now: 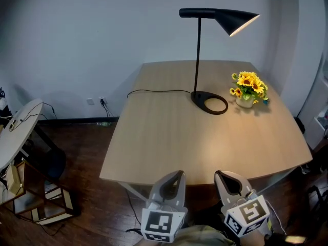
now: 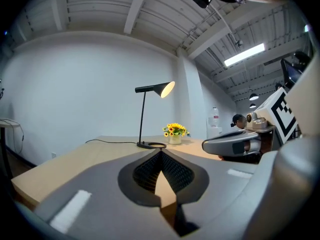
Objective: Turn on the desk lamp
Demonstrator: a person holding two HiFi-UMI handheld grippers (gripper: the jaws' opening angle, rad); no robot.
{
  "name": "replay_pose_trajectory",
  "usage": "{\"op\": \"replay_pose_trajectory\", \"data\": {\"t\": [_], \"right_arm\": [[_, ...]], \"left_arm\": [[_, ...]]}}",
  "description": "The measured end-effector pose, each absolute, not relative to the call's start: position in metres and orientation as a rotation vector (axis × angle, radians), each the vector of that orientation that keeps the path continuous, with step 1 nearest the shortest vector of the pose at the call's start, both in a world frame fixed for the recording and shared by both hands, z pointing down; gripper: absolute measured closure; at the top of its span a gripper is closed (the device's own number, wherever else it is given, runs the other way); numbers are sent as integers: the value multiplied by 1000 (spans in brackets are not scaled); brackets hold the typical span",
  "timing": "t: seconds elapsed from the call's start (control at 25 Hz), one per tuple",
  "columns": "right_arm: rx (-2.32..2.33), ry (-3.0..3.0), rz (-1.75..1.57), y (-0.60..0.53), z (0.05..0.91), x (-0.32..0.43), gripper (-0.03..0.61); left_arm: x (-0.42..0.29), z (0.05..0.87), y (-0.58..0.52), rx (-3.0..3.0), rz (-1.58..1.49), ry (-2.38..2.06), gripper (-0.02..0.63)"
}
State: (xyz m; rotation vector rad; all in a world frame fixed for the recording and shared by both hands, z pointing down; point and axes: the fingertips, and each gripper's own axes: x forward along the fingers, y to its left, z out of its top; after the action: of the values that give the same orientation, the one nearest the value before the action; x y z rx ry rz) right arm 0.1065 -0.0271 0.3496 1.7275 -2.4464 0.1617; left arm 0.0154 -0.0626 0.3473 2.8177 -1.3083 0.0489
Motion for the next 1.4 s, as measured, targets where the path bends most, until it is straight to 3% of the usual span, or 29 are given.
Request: {"op": "replay_pose_trajectory", "data": {"t": [1.4], "right_arm": [[1789, -2400, 251, 1, 387, 114, 578]], "left_arm": [[15, 376, -33, 2827, 76, -1311, 614]]}}
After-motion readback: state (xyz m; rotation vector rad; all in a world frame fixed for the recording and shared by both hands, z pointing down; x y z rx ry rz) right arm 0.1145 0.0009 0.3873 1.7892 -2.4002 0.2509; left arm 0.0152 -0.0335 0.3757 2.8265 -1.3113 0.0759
